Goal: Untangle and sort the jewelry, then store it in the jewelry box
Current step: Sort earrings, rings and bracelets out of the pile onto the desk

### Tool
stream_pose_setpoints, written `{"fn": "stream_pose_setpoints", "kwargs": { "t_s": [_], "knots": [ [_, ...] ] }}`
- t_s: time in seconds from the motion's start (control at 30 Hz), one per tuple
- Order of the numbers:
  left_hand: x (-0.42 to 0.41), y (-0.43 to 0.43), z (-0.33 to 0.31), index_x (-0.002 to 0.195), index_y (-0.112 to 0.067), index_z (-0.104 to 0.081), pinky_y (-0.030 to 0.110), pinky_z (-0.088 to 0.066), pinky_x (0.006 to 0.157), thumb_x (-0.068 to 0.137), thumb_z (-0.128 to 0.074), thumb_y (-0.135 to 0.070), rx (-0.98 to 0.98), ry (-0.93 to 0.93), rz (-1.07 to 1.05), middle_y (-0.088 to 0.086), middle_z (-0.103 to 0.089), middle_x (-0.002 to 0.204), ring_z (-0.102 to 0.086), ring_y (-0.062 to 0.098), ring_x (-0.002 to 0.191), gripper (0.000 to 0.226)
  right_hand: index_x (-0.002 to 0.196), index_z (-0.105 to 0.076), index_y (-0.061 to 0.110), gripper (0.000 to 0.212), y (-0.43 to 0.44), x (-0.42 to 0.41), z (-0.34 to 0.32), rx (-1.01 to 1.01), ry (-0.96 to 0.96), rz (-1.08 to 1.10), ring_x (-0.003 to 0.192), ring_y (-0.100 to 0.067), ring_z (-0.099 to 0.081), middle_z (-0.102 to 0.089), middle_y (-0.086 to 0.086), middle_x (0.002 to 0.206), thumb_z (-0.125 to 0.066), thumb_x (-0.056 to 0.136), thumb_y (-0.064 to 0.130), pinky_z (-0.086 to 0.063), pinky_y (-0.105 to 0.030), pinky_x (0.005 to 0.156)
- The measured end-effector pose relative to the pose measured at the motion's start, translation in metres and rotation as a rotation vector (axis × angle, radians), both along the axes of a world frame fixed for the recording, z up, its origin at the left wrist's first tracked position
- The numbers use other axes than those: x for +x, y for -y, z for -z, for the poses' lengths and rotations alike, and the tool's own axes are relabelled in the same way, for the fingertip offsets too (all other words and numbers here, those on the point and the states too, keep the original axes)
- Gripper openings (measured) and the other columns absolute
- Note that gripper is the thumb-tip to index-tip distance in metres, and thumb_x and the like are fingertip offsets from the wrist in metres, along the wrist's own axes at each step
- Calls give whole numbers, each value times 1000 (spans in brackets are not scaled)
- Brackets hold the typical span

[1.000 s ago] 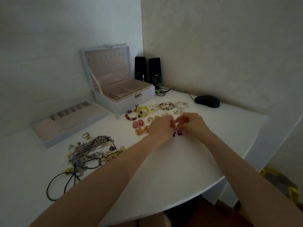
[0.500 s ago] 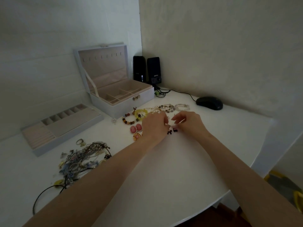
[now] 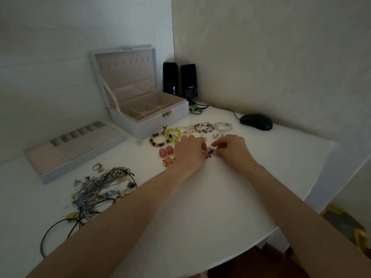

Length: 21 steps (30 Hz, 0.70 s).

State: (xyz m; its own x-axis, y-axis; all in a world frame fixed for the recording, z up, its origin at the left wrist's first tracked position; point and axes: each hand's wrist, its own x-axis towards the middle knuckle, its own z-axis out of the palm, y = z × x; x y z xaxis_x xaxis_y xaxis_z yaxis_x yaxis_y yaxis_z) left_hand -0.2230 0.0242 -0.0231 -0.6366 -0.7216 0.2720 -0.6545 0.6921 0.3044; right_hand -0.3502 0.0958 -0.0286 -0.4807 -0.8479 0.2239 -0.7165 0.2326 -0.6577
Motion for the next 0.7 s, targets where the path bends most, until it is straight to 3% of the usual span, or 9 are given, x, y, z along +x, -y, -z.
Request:
{"fn": "stream_pose_setpoints", "kwargs": {
  "t_s": [0.2, 0.33, 0.53, 0.7],
  "knots": [
    [-6, 1, 1, 102, -22, -60, 38, -38, 89, 89, -60, -34, 2, -85, -8, 2, -63, 109, -49, 25, 110, 18, 99, -73, 11, 21, 7, -2, 1, -4, -19, 13, 79, -9, -56, -68, -6, 89, -73, 78, 9, -37, -4, 62],
    [-7, 4, 0, 100, -23, -63, 37, -38, 90, 91, -55, -33, -27, -57, 5, 2, -63, 109, -49, 25, 109, 16, 97, -74, 12, 16, 4, -2, 2, -34, -13, 16, 85, -12, -58, -68, -4, 90, -69, 81, 9, -38, -15, 75],
    [-12, 9, -2, 99, -20, -64, 38, -36, 90, 92, -55, -34, -26, -1, -42, 4, -62, 109, -48, 26, 111, 18, 87, -75, 18, 13, 6, 0, 5, -57, -33, 21, 77, -10, -56, -64, 0, 82, -72, 77, 11, -39, -13, 65],
    [-14, 13, 2, 97, -19, -63, 38, -36, 89, 90, -57, -33, -4, -49, -96, 4, -63, 108, -49, 26, 111, 17, 87, -75, 19, 12, 9, 1, 7, -47, -47, 32, 80, -13, -57, -62, 0, 81, -73, 78, 12, -40, -21, 71]
  ]
}}
